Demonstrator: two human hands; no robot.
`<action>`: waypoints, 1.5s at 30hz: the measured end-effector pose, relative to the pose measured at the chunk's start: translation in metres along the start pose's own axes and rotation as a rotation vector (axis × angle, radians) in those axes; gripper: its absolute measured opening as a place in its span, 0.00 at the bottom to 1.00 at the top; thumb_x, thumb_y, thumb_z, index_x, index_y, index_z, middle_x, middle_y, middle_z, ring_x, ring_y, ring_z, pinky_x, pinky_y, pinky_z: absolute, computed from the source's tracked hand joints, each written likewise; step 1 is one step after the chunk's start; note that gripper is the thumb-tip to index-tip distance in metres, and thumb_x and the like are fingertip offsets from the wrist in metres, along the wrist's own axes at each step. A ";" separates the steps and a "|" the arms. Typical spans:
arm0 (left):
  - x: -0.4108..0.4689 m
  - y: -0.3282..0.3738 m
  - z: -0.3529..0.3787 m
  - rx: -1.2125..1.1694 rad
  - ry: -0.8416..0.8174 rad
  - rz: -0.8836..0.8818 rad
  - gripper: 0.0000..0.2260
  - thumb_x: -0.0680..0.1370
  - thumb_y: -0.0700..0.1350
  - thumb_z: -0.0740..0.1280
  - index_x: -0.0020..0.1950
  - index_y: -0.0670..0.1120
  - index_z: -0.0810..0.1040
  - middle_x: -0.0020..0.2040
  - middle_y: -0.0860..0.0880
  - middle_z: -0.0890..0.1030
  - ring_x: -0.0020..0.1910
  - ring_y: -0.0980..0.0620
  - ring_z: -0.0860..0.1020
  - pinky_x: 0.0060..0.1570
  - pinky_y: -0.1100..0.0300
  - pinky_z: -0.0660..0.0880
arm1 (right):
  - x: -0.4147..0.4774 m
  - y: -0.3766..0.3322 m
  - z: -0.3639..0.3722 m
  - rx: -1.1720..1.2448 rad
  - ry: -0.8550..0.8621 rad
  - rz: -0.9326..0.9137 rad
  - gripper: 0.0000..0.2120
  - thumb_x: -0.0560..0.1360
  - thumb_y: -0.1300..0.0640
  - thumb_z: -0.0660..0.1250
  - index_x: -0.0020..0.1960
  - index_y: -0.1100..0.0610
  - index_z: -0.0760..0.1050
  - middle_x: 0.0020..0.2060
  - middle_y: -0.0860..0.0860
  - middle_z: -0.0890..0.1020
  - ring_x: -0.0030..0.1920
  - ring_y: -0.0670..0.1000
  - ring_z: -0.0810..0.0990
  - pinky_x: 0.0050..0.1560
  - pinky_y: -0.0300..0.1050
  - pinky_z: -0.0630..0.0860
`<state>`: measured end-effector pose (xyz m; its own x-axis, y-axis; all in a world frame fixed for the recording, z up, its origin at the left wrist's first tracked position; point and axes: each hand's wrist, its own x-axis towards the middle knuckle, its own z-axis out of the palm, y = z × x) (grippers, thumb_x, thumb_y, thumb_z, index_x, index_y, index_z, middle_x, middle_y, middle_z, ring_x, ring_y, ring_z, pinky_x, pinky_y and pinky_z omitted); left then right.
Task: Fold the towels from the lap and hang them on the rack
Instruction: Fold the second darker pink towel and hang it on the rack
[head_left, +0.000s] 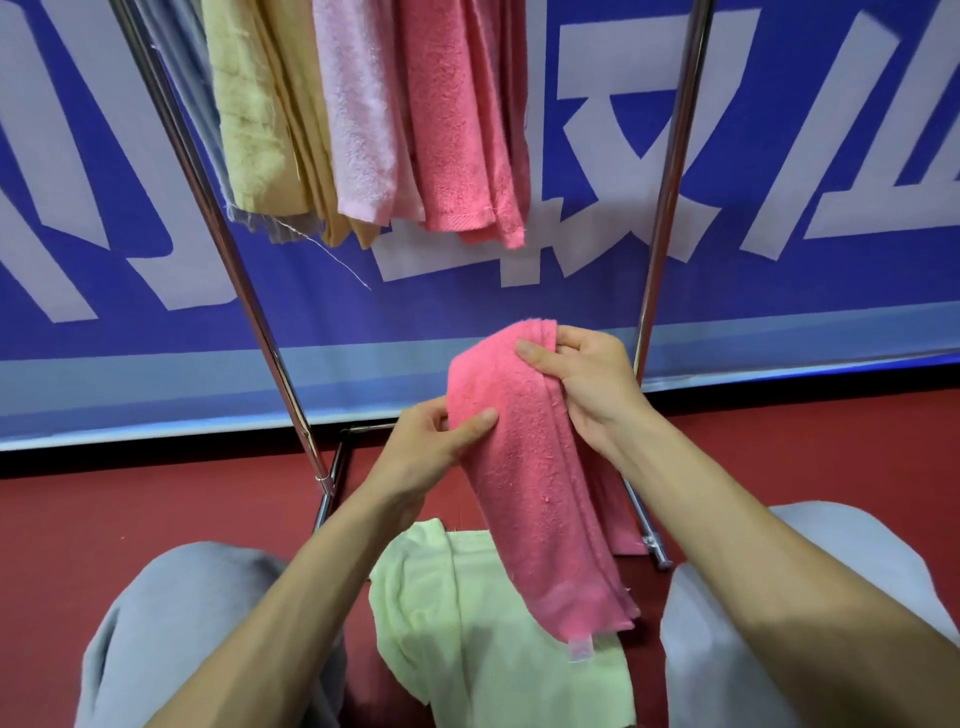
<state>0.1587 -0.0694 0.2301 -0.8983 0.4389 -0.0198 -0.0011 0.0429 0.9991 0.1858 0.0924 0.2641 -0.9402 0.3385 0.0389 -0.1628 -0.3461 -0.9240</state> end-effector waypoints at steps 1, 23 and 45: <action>-0.001 0.000 0.002 0.004 -0.024 0.001 0.09 0.75 0.43 0.70 0.52 0.39 0.81 0.48 0.45 0.84 0.45 0.51 0.79 0.48 0.57 0.75 | 0.000 -0.002 -0.002 0.027 0.023 0.009 0.06 0.72 0.70 0.69 0.49 0.66 0.79 0.43 0.59 0.84 0.40 0.52 0.84 0.44 0.43 0.82; 0.014 0.020 -0.002 -0.072 0.018 0.056 0.10 0.80 0.41 0.62 0.55 0.42 0.81 0.43 0.48 0.84 0.41 0.54 0.79 0.42 0.64 0.74 | -0.001 0.003 -0.016 -0.057 0.036 0.134 0.10 0.73 0.71 0.68 0.53 0.62 0.76 0.42 0.56 0.81 0.39 0.50 0.81 0.48 0.46 0.79; 0.019 0.208 -0.011 0.359 -0.448 0.286 0.09 0.81 0.36 0.58 0.51 0.37 0.78 0.40 0.51 0.82 0.41 0.58 0.78 0.46 0.66 0.75 | 0.000 -0.154 0.010 -0.461 -0.629 -0.015 0.17 0.76 0.60 0.64 0.59 0.72 0.73 0.33 0.46 0.82 0.34 0.40 0.78 0.36 0.30 0.73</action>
<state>0.1362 -0.0623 0.4379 -0.5701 0.8070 0.1543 0.4286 0.1319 0.8938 0.2074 0.1366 0.4099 -0.9542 -0.2675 0.1340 -0.1657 0.0996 -0.9811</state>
